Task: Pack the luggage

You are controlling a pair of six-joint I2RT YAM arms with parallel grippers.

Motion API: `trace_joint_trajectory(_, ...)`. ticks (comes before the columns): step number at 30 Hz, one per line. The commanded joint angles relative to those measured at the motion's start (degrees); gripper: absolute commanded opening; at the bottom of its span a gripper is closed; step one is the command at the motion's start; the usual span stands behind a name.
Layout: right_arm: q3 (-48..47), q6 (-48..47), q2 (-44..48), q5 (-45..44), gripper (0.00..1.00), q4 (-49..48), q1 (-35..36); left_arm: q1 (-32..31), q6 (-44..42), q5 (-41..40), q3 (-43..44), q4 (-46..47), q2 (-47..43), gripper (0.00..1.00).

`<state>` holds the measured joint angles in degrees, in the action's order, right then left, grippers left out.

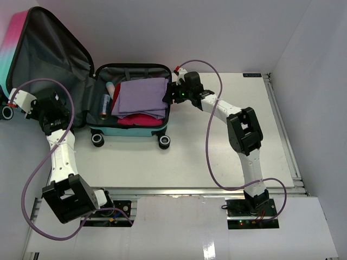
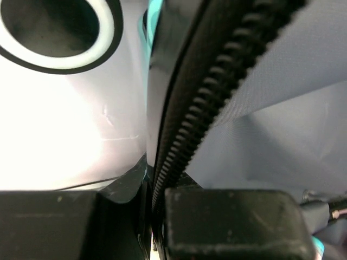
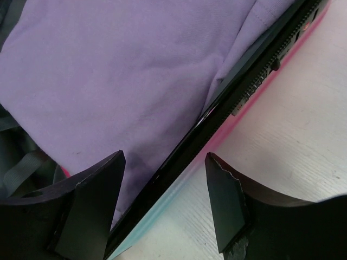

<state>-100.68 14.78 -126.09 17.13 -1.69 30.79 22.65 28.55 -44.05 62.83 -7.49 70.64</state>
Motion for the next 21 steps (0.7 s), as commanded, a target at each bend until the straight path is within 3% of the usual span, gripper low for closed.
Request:
trace_joint_trajectory(1,-0.78,3.41,0.22,3.4,0.68,-7.73,-0.38,-7.43,0.17,13.26,1.98,6.93,-4.09,0.0)
trace_joint_trajectory(11,-1.48,3.24,-0.33,6.97,0.68,-7.66,-0.47,-20.54,-10.28,7.41,3.65,9.25,-7.08,0.0)
trace_joint_trajectory(21,2.34,3.43,5.72,7.42,0.68,-8.89,-0.43,-30.94,-15.96,9.71,5.55,9.0,-9.71,0.0)
